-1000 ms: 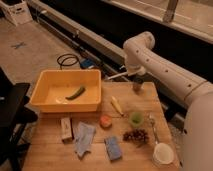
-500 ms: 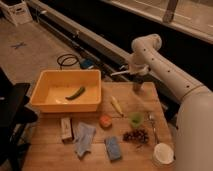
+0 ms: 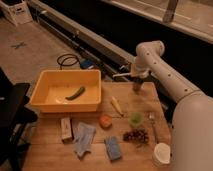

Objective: Place brush in metal cup

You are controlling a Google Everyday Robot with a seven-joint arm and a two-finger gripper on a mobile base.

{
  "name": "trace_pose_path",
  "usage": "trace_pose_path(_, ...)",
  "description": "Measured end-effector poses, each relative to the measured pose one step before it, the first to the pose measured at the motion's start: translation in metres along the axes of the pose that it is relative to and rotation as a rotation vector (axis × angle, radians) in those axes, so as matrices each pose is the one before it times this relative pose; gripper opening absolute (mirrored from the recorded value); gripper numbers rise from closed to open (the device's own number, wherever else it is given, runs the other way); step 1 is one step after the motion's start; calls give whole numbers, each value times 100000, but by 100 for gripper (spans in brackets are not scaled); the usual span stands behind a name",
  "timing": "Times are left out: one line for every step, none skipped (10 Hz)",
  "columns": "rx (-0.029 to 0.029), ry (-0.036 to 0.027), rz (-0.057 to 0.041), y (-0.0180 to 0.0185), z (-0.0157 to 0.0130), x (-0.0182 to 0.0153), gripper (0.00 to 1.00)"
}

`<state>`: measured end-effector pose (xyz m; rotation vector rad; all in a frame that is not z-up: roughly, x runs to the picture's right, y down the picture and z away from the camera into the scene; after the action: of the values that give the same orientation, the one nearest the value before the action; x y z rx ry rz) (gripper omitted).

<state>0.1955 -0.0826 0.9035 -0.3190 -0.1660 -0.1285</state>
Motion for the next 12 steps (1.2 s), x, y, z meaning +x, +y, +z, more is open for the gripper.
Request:
trace_pose_path(-394, -806, -496, 148, 453, -141, 0)
trace_pose_path(-1165, -1200, -1526, 251, 764, -395, 0)
trace_pose_path(-617, -598, -956, 25, 367, -284, 0)
trace_pose_path(-862, -562, -858, 130, 445, -176, 0)
trace_pose_path(-546, -669, -1018, 57, 284, -180, 0)
trace_pose_path(-739, -655, -1295, 163, 286, -154, 0)
trace_pose_path(-919, -381, -1872, 202, 292, -130, 0)
trace_pose_path(-1164, -176, -2610, 206, 306, -241, 0)
trace_pose_path(-2274, -331, -7583, 299, 509, -925, 0)
trace_pose_path(-1388, -413, -3230, 79, 287, -479, 2)
trace_pose_path(-2166, -759, -2192, 272, 647, -478, 8)
trace_pose_path(-1444, -845, -553, 278, 702, -289, 19)
